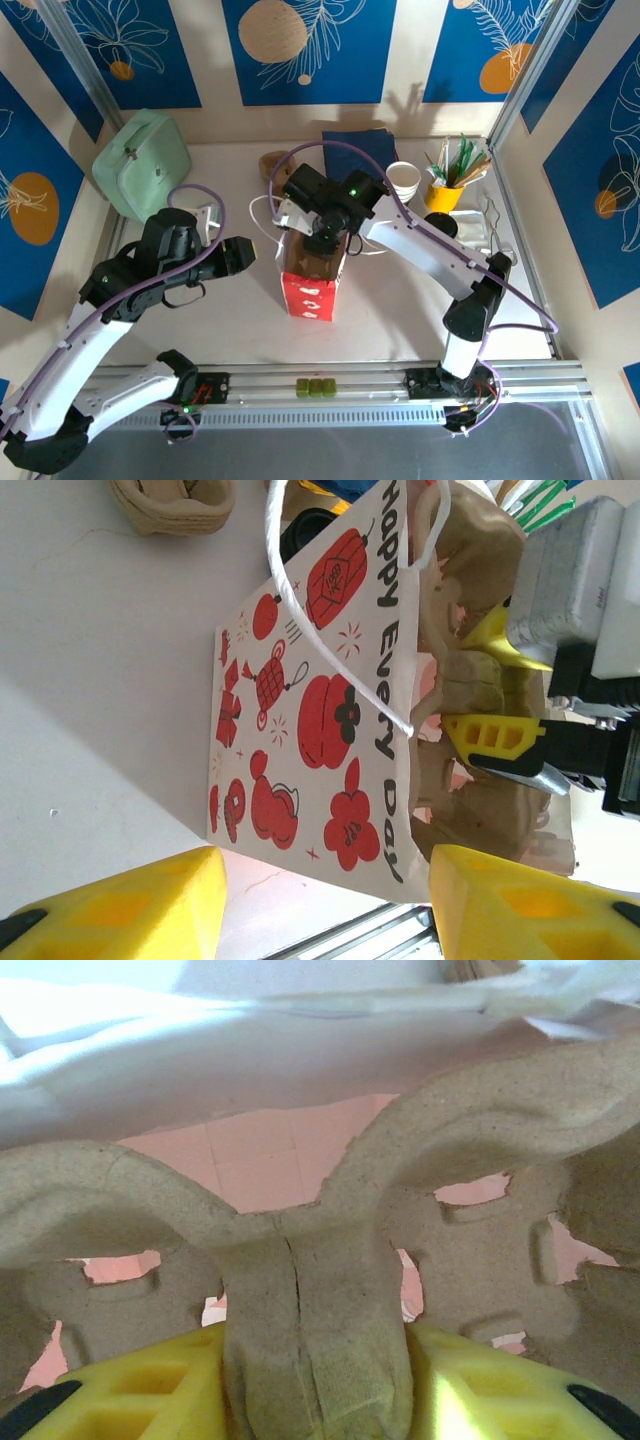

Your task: Pack the takeout coffee

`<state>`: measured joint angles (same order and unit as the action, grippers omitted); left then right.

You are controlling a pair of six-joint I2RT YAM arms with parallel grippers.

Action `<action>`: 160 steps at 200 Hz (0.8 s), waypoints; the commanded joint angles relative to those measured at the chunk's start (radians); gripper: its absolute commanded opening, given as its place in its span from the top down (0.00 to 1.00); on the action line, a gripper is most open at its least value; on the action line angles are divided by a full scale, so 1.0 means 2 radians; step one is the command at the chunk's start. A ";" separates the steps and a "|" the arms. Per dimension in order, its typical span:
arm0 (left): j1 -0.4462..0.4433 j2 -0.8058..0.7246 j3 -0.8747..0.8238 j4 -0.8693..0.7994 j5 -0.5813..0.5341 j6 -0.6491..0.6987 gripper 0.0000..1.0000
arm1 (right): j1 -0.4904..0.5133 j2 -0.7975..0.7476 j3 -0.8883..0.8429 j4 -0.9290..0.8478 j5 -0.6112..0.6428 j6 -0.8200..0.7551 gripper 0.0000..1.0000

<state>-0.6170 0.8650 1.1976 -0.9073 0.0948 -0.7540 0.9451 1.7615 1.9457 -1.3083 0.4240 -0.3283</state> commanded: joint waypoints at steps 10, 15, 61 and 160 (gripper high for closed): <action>0.007 -0.005 -0.006 -0.005 -0.001 -0.003 0.44 | -0.003 -0.014 -0.011 -0.001 -0.039 0.010 0.55; 0.007 -0.005 -0.007 -0.005 0.000 -0.003 0.44 | -0.004 -0.013 -0.013 -0.001 -0.043 0.010 0.55; 0.010 -0.005 -0.009 -0.003 0.001 -0.003 0.44 | -0.011 -0.006 -0.016 -0.009 -0.059 0.008 0.55; 0.015 0.008 -0.009 0.015 0.022 -0.002 0.44 | -0.021 0.003 -0.042 -0.005 -0.091 0.007 0.55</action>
<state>-0.6006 0.8787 1.1862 -0.9039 0.1070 -0.7544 0.9092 1.7580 1.8824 -1.3010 0.2977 -0.3214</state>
